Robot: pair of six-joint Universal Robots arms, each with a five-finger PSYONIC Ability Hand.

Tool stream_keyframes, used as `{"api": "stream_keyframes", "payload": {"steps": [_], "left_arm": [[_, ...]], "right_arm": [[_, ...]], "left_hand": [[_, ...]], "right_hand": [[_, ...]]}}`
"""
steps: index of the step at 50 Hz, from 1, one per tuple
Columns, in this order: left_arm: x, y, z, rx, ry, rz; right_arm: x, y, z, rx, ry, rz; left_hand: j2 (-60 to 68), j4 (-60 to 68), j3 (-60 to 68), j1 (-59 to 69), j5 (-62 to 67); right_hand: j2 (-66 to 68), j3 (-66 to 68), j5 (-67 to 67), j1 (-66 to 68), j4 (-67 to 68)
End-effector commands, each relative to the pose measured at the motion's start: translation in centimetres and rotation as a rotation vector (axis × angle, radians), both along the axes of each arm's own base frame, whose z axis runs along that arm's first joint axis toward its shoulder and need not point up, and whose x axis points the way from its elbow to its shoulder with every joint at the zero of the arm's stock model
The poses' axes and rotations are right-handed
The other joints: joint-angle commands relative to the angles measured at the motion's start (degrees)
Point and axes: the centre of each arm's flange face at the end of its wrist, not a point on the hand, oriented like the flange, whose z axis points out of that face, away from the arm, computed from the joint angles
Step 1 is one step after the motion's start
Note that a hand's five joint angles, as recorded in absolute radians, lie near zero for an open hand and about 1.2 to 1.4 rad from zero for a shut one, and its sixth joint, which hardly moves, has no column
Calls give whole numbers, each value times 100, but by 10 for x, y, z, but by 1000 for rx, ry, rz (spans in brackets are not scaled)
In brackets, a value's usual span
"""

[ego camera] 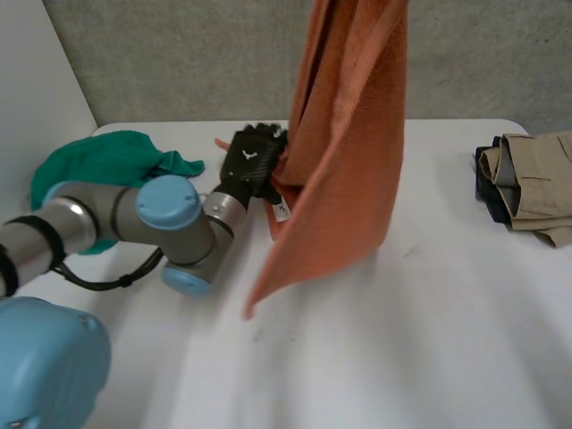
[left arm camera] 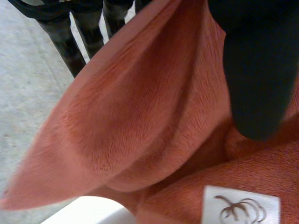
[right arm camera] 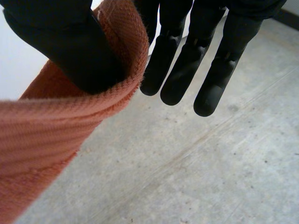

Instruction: Fold the laundry.

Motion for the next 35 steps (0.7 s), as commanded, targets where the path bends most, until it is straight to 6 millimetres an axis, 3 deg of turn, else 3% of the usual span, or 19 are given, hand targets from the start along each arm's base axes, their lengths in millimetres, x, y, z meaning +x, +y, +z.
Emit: {"api": "stream_keyframes", "payload": {"steps": [1, 4, 8, 9, 11, 12, 15, 16, 19, 24, 28, 35], "left_arm": [[-5, -9, -11, 8, 5, 55], [6, -14, -5, 17, -3, 145], [42, -32, 36, -12, 5, 256], [64, -37, 54, -16, 4, 291], [83, -36, 70, -22, 1, 306], [97, -31, 90, -43, 3, 295], [110, -18, 120, -81, 5, 248], [115, -5, 139, -109, 4, 206], [121, 21, 172, -161, 15, 149], [141, 59, 207, -207, 16, 154], [150, 78, 209, -174, 0, 164], [150, 76, 154, -5, -118, 166]], "right_arm": [[-8, 3, 9, 0, -32, -7], [-10, -2, 8, 9, -35, -27], [-28, -27, 6, 26, -37, -141], [-32, -34, 5, 34, -34, -169], [-43, -48, 3, 49, -29, -227], [-46, -52, 1, 57, -24, -242], [-57, -67, -5, 89, -9, -296], [-58, -69, -6, 95, -5, -305], [-66, -84, -17, 140, 22, -351], [-77, -111, -48, 272, 98, -412], [-78, -126, -89, 450, 215, -430], [-69, -154, -166, 648, 423, -435]], "left_hand": [[6063, 6142, 6115, 6040, 6110], [6063, 6142, 6115, 6040, 6110], [6063, 6142, 6115, 6040, 6110], [6063, 6142, 6115, 6040, 6110], [6063, 6142, 6115, 6040, 6110], [6063, 6142, 6115, 6040, 6110], [6063, 6142, 6115, 6040, 6110], [6063, 6142, 6115, 6040, 6110], [6063, 6142, 6115, 6040, 6110], [6063, 6142, 6115, 6040, 6110], [6063, 6142, 6115, 6040, 6110], [6063, 6142, 6115, 6040, 6110]], "right_hand": [[1234, 1164, 1376, 1454, 1118], [1234, 1164, 1376, 1454, 1118], [1234, 1164, 1376, 1454, 1118], [1234, 1164, 1376, 1454, 1118], [1234, 1164, 1376, 1454, 1118], [1234, 1164, 1376, 1454, 1118], [1234, 1164, 1376, 1454, 1118], [1234, 1164, 1376, 1454, 1118], [1234, 1164, 1376, 1454, 1118], [1234, 1164, 1376, 1454, 1118], [1234, 1164, 1376, 1454, 1118], [1234, 1164, 1376, 1454, 1118]]}}
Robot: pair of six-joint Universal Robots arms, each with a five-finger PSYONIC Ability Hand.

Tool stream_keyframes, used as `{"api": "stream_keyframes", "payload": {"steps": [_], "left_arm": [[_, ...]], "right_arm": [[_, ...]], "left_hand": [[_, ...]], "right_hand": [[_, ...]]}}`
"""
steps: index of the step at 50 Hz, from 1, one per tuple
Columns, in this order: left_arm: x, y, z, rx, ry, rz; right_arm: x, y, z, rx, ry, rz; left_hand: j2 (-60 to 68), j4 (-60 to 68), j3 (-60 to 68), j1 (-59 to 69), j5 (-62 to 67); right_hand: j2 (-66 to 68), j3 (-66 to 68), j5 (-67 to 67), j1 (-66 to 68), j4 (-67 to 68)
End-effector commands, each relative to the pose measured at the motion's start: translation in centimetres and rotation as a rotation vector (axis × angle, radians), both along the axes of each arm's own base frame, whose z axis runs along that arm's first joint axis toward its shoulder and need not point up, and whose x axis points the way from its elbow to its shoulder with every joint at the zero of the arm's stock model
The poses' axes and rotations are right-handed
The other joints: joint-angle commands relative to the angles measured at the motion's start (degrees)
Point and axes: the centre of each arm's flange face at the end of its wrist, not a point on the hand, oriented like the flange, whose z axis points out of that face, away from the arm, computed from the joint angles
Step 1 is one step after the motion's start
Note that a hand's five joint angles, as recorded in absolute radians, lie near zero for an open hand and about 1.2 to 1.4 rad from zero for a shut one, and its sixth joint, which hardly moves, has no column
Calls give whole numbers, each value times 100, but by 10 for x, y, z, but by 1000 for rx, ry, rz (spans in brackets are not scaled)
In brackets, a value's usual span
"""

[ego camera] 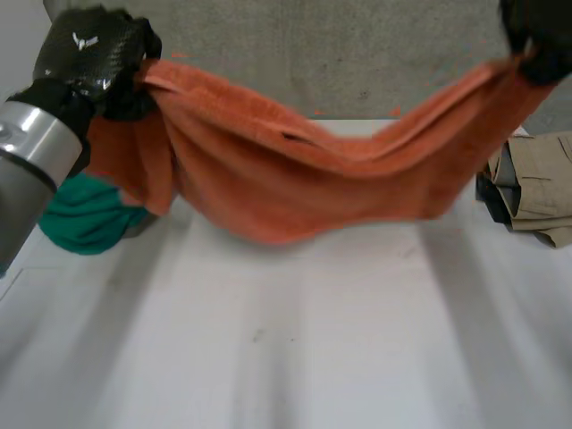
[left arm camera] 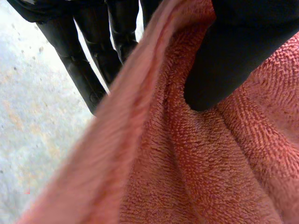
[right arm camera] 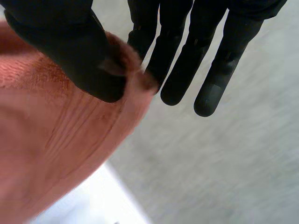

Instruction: Fold the laundry.

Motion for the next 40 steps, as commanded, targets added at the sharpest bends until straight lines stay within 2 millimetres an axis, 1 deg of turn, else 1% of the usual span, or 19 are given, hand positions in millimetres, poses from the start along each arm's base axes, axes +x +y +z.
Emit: {"api": "stream_keyframes", "payload": {"steps": [1, 2, 5, 6, 11, 12, 15, 16, 17, 19, 20, 21, 24, 29, 31, 33, 34, 35, 40], "left_arm": [[0, -6, -55, 161, -116, 21], [-3, -15, -77, 192, -179, 26], [-6, -28, -99, 204, -263, 39], [-9, -42, -110, 191, -315, 47], [-29, -81, -111, 78, -381, 67], [-34, -87, -105, 45, -371, 72], [-52, -107, -62, -117, -294, 90], [-54, -111, -43, -181, -261, 101], [-58, -115, -19, -279, -208, 112], [-61, -118, 4, -386, -143, 124], [-61, -118, 11, -421, -121, 126], [-62, -119, 22, -492, -65, 139], [-62, -119, 29, -547, 3, 154], [-56, -106, 10, -455, 9, 169], [-54, -101, -5, -405, -16, 165], [-51, -93, -32, -317, -55, 155], [-50, -90, -42, -286, -69, 152], [-48, -82, -60, -230, -96, 144], [-39, -58, -119, -61, -176, 122]], "right_arm": [[9, -29, -77, 236, 149, 11], [11, -33, -84, 252, 154, 14], [14, -51, -105, 278, 153, 3], [15, -58, -108, 270, 149, -4], [20, -104, -107, 117, 64, -88], [21, -117, -97, 34, 15, -115], [24, -133, -74, -114, -73, -132], [27, -140, -56, -222, -134, -127], [28, -142, -47, -269, -162, -121], [29, -145, -32, -353, -222, -108], [30, -146, -17, -443, -282, -91], [29, -145, -11, -471, -303, -86], [25, -142, 10, -565, -377, -69], [22, -137, -5, -511, -369, -66], [21, -135, -24, -446, -348, -71], [21, -133, -41, -395, -328, -72], [21, -126, -59, -330, -298, -57], [21, -123, -64, -309, -289, -51], [22, -93, -110, -140, -222, 14]], "left_hand": [[1127, 1122, 1168, 1321, 1526], [1127, 1122, 1168, 1321, 1526], [1127, 1122, 1168, 1321, 1526], [1127, 1122, 1168, 1321, 1526], [1127, 1122, 1168, 1321, 1526], [1127, 1122, 1168, 1321, 1526], [1127, 1122, 1168, 1321, 1526], [1127, 1122, 1168, 1321, 1526], [1127, 1122, 1168, 1321, 1526], [1127, 1122, 1168, 1321, 1526], [1127, 1122, 1168, 1321, 1526], [1127, 1122, 1168, 1321, 1526], [1127, 1122, 1168, 1321, 1526], [1127, 1122, 1168, 1321, 1526], [1127, 1122, 1168, 1321, 1526], [1127, 1122, 1168, 1321, 1526], [1127, 1122, 1168, 1321, 1526], [1127, 1122, 1168, 1321, 1526], [1127, 1122, 1168, 1321, 1526]], "right_hand": [[1234, 1163, 1376, 1454, 1117], [1234, 1163, 1376, 1454, 1117], [1234, 1163, 1376, 1454, 1117], [1234, 1163, 1376, 1454, 1117], [1234, 1163, 1376, 1454, 1117], [1234, 1163, 1376, 1454, 1117], [1234, 1163, 1376, 1454, 1117], [1234, 1163, 1376, 1454, 1117], [1234, 1163, 1376, 1454, 1117], [1234, 1163, 1376, 1454, 1117], [1234, 1163, 1376, 1454, 1117], [1234, 1163, 1376, 1454, 1117], [1234, 1163, 1376, 1454, 1117], [1234, 1163, 1376, 1454, 1117], [1234, 1163, 1376, 1454, 1117], [1234, 1163, 1376, 1454, 1117], [1234, 1163, 1376, 1454, 1117], [1234, 1163, 1376, 1454, 1117], [1234, 1163, 1376, 1454, 1117]]}}
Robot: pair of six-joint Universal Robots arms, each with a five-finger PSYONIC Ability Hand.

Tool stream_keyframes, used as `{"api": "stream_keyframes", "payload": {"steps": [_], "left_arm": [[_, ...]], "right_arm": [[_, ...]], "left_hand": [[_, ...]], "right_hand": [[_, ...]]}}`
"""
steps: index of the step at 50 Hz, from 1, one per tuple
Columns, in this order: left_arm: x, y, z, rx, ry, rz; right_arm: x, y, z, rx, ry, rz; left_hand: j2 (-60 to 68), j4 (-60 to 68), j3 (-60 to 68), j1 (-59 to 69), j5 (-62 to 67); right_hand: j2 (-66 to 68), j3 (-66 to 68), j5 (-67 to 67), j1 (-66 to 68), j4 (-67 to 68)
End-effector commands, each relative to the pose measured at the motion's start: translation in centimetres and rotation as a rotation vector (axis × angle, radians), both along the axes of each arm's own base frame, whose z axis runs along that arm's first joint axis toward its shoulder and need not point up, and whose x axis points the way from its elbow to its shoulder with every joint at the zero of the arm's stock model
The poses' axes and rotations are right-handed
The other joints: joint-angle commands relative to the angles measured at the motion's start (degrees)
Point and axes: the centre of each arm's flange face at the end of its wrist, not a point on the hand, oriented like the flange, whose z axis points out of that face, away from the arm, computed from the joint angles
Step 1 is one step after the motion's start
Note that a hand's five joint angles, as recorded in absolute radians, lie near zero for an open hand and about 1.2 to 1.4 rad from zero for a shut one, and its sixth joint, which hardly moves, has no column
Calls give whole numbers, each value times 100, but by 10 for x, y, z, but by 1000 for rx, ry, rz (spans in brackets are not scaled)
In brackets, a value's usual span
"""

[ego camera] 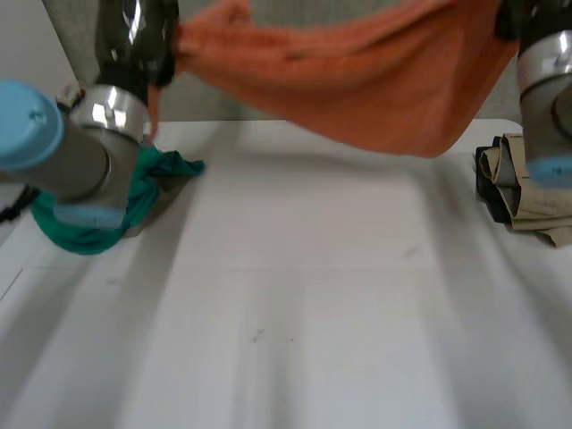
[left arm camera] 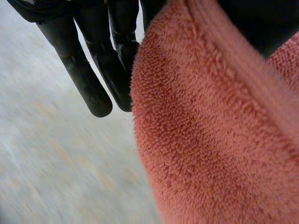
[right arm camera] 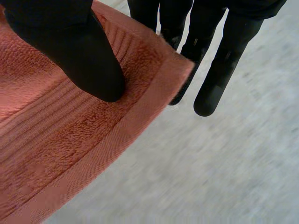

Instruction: Fold the laundry.

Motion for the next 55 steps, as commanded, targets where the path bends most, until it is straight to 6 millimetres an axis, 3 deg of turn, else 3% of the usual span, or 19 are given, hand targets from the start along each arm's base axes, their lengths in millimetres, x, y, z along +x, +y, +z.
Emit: {"api": "stream_keyframes", "payload": {"steps": [1, 5, 7, 9, 11, 15, 24, 38, 40, 42, 47, 54, 55], "left_arm": [[15, 40, -98, 308, -125, -4], [22, 57, -134, 417, -168, -1], [27, 64, -150, 466, -186, 4], [29, 65, -159, 493, -196, 7], [38, 62, -168, 523, -202, 20], [51, 54, -171, 540, -201, 44], [74, 55, -165, 642, -208, 89], [99, 80, -158, 717, -209, 144], [103, 80, -160, 727, -207, 154], [107, 79, -160, 736, -203, 168], [115, 86, -154, 762, -206, 188], [125, 118, -103, 706, -238, 199], [125, 122, -95, 688, -238, 195]], "right_arm": [[-1, 42, -77, 269, 124, 102], [-14, 69, -129, 431, 209, 132], [-17, 78, -143, 472, 244, 136], [-22, 88, -162, 520, 304, 128], [-25, 94, -171, 542, 342, 120], [-35, 97, -183, 565, 404, 89], [-45, 90, -179, 559, 409, 39], [-46, 94, -182, 580, 411, 39], [-46, 96, -181, 587, 412, 41], [-47, 98, -178, 595, 414, 40], [-49, 111, -159, 630, 434, 45], [-60, 142, -113, 668, 528, 21], [-68, 148, -99, 674, 556, -5]], "left_hand": [[1120, 1120, 1158, 1321, 1526], [1120, 1120, 1158, 1321, 1526], [1120, 1120, 1158, 1321, 1526], [337, 337, 375, 538, 743], [-1189, -1190, -1151, -988, -784], [-2526, -2526, -2488, -2325, -2120], [-3318, -3319, -3280, -3117, -2912], [-2781, -2782, -2743, -2580, -2376], [-1491, -1491, -1453, -1290, -1085], [1062, 1062, 1100, 1263, 1468], [1120, 1120, 1158, 1321, 1526], [1120, 1120, 1158, 1321, 1526], [1120, 1120, 1158, 1321, 1526]], "right_hand": [[1229, 1160, 1376, 1454, 1116], [1229, 1160, 1376, 1454, 1116], [1229, 1160, 1376, 1454, 1116], [1229, 1160, 1376, 1454, 1116], [1229, 1160, 1376, 1454, 1116], [1229, 1160, 1376, 1454, 1116], [1229, 1160, 1376, 1454, 1116], [1229, 1160, 1376, 1454, 1116], [1229, 1160, 1376, 1454, 1116], [1229, 1160, 1376, 1454, 1116], [1229, 1160, 1376, 1454, 1116], [1229, 1160, 1376, 1454, 1116], [1229, 1160, 1376, 1454, 1116]]}}
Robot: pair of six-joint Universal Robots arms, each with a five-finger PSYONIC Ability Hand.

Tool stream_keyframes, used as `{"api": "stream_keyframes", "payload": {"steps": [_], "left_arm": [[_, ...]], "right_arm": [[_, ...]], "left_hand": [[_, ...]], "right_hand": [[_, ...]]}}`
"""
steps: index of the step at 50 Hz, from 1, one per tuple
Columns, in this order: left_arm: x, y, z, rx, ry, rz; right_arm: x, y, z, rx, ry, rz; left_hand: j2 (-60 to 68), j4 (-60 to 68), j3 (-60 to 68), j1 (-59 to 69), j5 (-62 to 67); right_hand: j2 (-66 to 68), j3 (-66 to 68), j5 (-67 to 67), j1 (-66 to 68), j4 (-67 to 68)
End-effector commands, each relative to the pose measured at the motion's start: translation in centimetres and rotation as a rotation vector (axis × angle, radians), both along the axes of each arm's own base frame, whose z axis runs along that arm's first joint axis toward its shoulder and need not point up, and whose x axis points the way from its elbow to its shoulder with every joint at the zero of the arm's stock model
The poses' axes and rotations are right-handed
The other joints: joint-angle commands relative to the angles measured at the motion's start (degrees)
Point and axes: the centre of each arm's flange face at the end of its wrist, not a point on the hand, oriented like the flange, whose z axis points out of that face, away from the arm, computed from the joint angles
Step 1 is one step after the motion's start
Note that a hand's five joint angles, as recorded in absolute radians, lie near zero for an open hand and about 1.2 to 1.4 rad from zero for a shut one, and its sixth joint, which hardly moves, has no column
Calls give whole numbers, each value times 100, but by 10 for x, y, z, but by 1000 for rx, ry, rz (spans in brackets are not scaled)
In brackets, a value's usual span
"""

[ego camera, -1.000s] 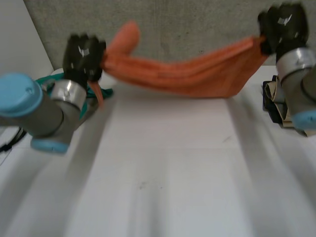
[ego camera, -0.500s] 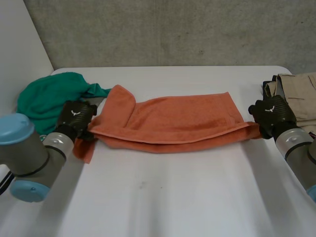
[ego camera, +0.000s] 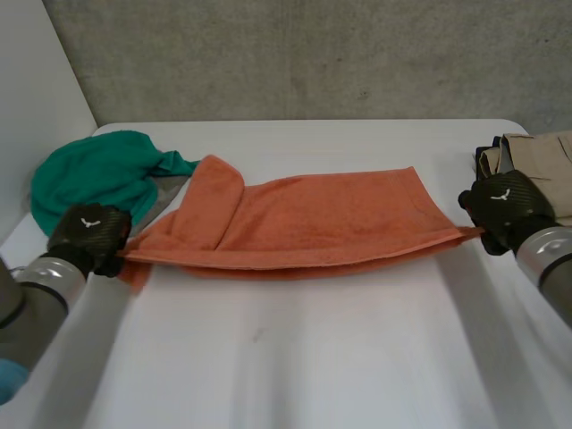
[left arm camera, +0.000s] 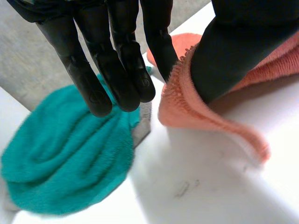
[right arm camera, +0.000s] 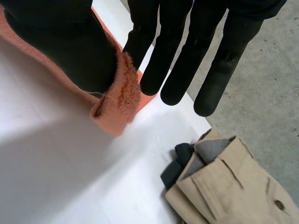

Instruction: Fold the laundry.

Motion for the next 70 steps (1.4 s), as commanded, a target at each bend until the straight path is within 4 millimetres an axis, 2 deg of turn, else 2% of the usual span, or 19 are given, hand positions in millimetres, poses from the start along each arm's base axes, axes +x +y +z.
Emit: {"api": "stream_keyframes", "payload": {"steps": [1, 5, 10, 16, 19, 24, 26, 30, 32, 36, 37, 38, 40, 43, 47, 50, 54, 60, 70], "left_arm": [[8, 32, 54, -75, -22, -21], [15, 49, 90, -154, -15, -32], [22, 65, 121, -220, -9, -60], [18, 69, 119, -214, 5, -133], [19, 56, 103, -160, 7, -144], [11, 24, 77, -144, -76, -208], [2, 0, 68, -173, -129, -246], [-19, -43, 67, -246, -172, -257], [-29, -60, 76, -292, -173, -242], [-47, -101, 125, -494, -150, -175], [-51, -114, 151, -592, -104, -143], [-51, -119, 166, -648, -74, -124], [-49, -127, 212, -821, 44, -78], [-39, -131, 251, -996, 183, -37], [-32, -132, 269, -1103, 296, -21], [-33, -134, 260, -1070, 292, -19], [-33, -138, 230, -957, 279, -11], [-40, -134, 164, -753, 254, -17], [-41, -89, 48, -386, 185, -67]], "right_arm": [[-22, 34, 57, 26, 128, -28], [-37, 53, 91, -3, 220, -59], [-48, 64, 108, 3, 296, -74], [-49, 63, 101, 42, 303, -70], [-47, 55, 91, 79, 293, -54], [-19, 21, 58, 116, 246, 16], [-13, 10, 54, 108, 234, 10], [-8, -29, 58, 38, 208, -81], [-9, -59, 72, -61, 179, -151], [2, -94, 119, -311, 72, -198], [4, -98, 132, -372, 42, -200], [5, -106, 154, -484, -22, -210], [6, -111, 175, -592, -87, -212], [7, -115, 205, -758, -192, -204], [7, -117, 218, -859, -254, -199], [9, -116, 213, -838, -249, -195], [9, -117, 194, -760, -227, -196], [10, -120, 153, -626, -186, -193], [11, -113, 35, -211, -46, -180]], "left_hand": [[1142, 1129, 1181, 1266, 1356], [1142, 1129, 1181, 1266, 1356], [1142, 1129, 1181, 1266, 1356], [1142, 1129, 1181, 1266, 1356], [1142, 1129, 1181, 1266, 1356], [1142, 1129, 1181, 1266, 1356], [1142, 1129, 1181, 1266, 1356], [1142, 1129, 1181, 1266, 1356], [1142, 1129, 1181, 1266, 1356], [1142, 1129, 1181, 1266, 1356], [1142, 1129, 1181, 1266, 1356], [1142, 1129, 1181, 1266, 1356], [1142, 1129, 1181, 1266, 1356], [1142, 1129, 1181, 1266, 1356], [1142, 1129, 1181, 1266, 1356], [1142, 1129, 1181, 1266, 1356], [1142, 1129, 1181, 1266, 1356], [1142, 1129, 1181, 1266, 1356], [1142, 1129, 1181, 1266, 1356]], "right_hand": [[1223, 1158, 1376, 1454, 1115], [1223, 1158, 1376, 1454, 1115], [1223, 1158, 1376, 1454, 1115], [1223, 1158, 1376, 1454, 1115], [1223, 1158, 1376, 1454, 1115], [1223, 1158, 1376, 1454, 1115], [1223, 1158, 1376, 1454, 1115], [1223, 1158, 1376, 1454, 1115], [1223, 1158, 1376, 1454, 1115], [1223, 1158, 1376, 1454, 1115], [1223, 1158, 1376, 1454, 1115], [1223, 1158, 1376, 1454, 1115], [1223, 1158, 1376, 1454, 1115], [1223, 1158, 1376, 1454, 1115], [1223, 1158, 1376, 1454, 1115], [1223, 1158, 1376, 1454, 1115], [1223, 1158, 1376, 1454, 1115], [1223, 1158, 1376, 1454, 1115], [1223, 1158, 1376, 1454, 1115]]}}
